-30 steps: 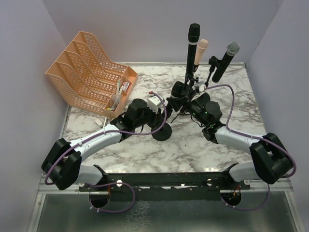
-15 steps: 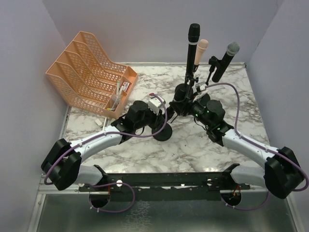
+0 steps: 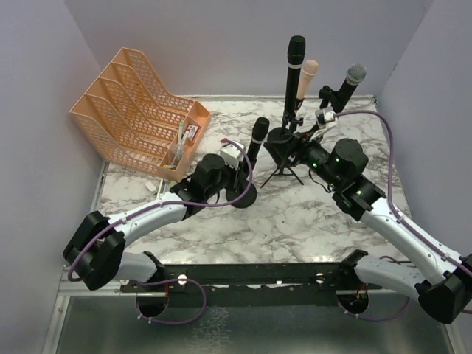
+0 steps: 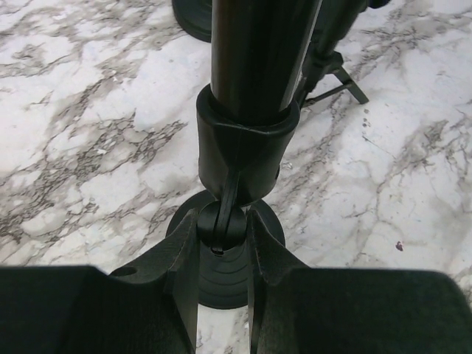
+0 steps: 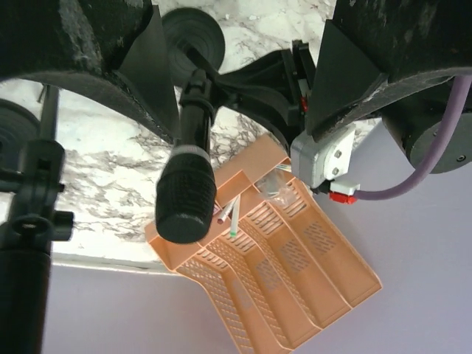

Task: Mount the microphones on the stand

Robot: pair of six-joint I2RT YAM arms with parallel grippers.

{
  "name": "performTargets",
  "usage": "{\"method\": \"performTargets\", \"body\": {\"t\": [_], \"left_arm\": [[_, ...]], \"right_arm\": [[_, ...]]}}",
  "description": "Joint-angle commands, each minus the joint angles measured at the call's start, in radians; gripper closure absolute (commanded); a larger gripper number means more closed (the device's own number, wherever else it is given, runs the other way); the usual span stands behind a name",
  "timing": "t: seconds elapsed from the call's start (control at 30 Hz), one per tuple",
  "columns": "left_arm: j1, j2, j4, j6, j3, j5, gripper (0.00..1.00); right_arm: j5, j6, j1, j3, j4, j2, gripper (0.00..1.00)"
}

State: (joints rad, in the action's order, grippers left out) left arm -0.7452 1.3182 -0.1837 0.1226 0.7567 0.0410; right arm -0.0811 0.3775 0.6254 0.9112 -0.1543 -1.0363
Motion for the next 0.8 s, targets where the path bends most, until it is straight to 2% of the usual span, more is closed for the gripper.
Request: {"method": "performTargets", "body": {"t": [0.0,0.33,0.57,0.7,0.77], "left_arm": [[0.01,0.005,-0.072,0.011,0.031,0.144,1.0],[0.015,0.211,-0.203,0.011,0.178,0.205,1.0],[0.022,0.353,-0.238,0.077,0.287,0.265,1.0],[0.022,0.376,-0.238,0.102,0.299,0.294,0.86],[0.022,0.365,-0.237,0.117,0.291,0.318,0.7]], "right_arm": [[0.071,-0.017,0.006,0.005,0.094,0.063,0.26],[0.179,0.031,0.005,-0.005,0.205,0.215,0.27],[0.228,0.059,0.005,-0.008,0.281,0.289,0.27],[0.257,0.076,0.005,0.004,0.34,0.309,0.27],[0.274,0.086,0.006,0.007,0.361,0.321,0.27]]}}
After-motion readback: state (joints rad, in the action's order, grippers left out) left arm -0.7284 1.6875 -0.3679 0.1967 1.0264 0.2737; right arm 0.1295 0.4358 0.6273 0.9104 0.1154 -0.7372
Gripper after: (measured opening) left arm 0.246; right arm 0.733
